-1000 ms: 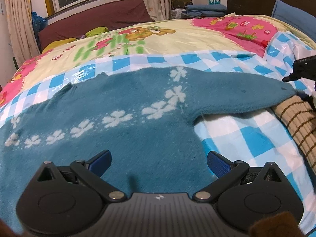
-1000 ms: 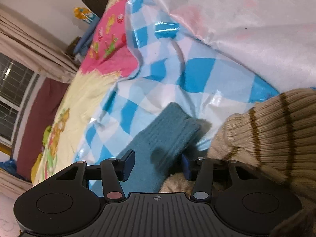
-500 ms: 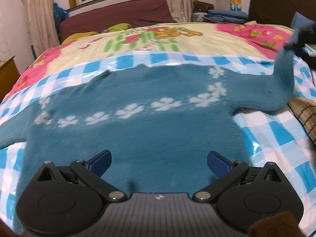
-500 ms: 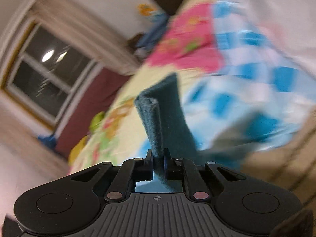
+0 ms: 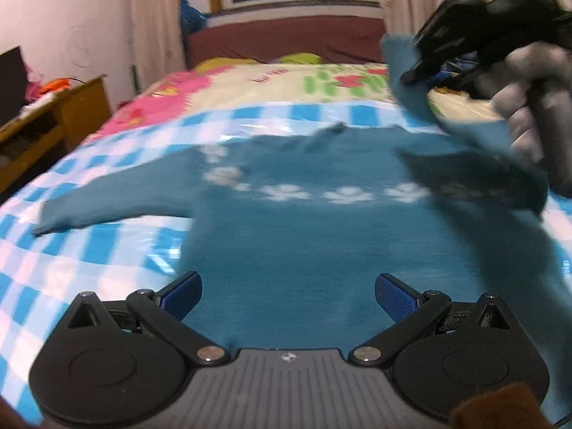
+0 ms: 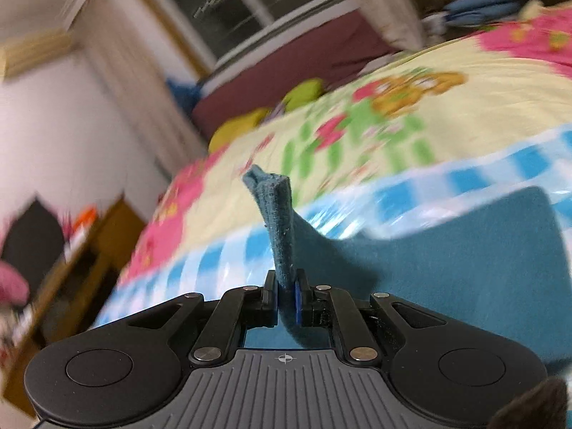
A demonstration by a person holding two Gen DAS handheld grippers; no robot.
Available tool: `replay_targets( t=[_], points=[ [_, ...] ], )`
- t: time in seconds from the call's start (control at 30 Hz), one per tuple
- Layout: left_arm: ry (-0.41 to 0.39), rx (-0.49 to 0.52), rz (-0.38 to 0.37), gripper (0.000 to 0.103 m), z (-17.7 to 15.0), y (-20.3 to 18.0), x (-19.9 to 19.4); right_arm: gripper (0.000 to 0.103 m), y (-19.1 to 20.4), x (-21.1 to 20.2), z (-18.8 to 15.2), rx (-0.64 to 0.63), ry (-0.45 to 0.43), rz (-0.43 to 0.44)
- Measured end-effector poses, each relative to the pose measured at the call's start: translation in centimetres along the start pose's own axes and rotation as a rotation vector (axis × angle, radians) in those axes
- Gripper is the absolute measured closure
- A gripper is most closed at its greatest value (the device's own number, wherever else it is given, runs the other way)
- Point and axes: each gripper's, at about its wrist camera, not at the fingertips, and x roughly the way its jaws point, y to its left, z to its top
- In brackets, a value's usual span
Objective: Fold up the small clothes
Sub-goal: 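Lift the sleeve with the right tool and fold that side across the body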
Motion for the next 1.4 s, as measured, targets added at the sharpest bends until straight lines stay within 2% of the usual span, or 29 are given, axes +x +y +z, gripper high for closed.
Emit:
replay_targets(
  t=[0.1,0.2,0.37,0.5,0.7,0.8,0.93,1.0,1.03,1.27,1.4],
  points=[
    [0.004,-0.034,0.016,0.0,-0.7,1.9,0.3,0.094,2.9,3.1,-2.7,-0.074,0.062,-0.018],
    [0.015,-0.054,0.024,0.0,-1.6,3.4,0.6,0.093,5.2,5.8,-5.5,-0.181,0.11,-0.078],
    [0.023,-0.089,0.011,0.0,-2.4,4.9,1.1,0.086,6.0,7.6,-8.8,-0.296,0.199,-0.128],
    [0.009,-0.12,-0.009,0.0,-2.4,5.7,1.0,0.086,6.7,7.0,-9.6,-0.351,0.183,-0.142],
    [-0.016,-0.135,-0.016,0.0,-2.5,6.3,0.2,0.088,9.0,7.4,-10.4,-0.463,0.15,-0.208],
    [-0.017,-0.142,-0.012,0.0,-2.6,6.5,0.1,0.088,9.6,7.7,-10.4,-0.462,0.132,-0.235],
    [-0.033,-0.151,-0.006,0.0,-2.5,6.9,-0.2,0.084,9.9,8.3,-10.6,-0.465,0.17,-0.248],
    [-0.039,-0.168,0.001,0.0,-2.4,7.4,-0.3,0.074,10.1,8.0,-10.4,-0.454,0.198,-0.219],
    [-0.042,-0.177,0.008,0.0,-2.3,7.7,-0.4,0.072,10.5,7.6,-10.3,-0.454,0.201,-0.195],
    [-0.067,-0.262,0.087,0.0,-2.0,11.9,-1.2,0.072,16.0,6.3,-10.8,-0.524,0.216,-0.007],
    [-0.087,-0.343,0.186,0.0,-2.3,15.3,-1.7,0.072,21.2,7.1,-12.4,-0.601,0.244,0.121]
  ],
)
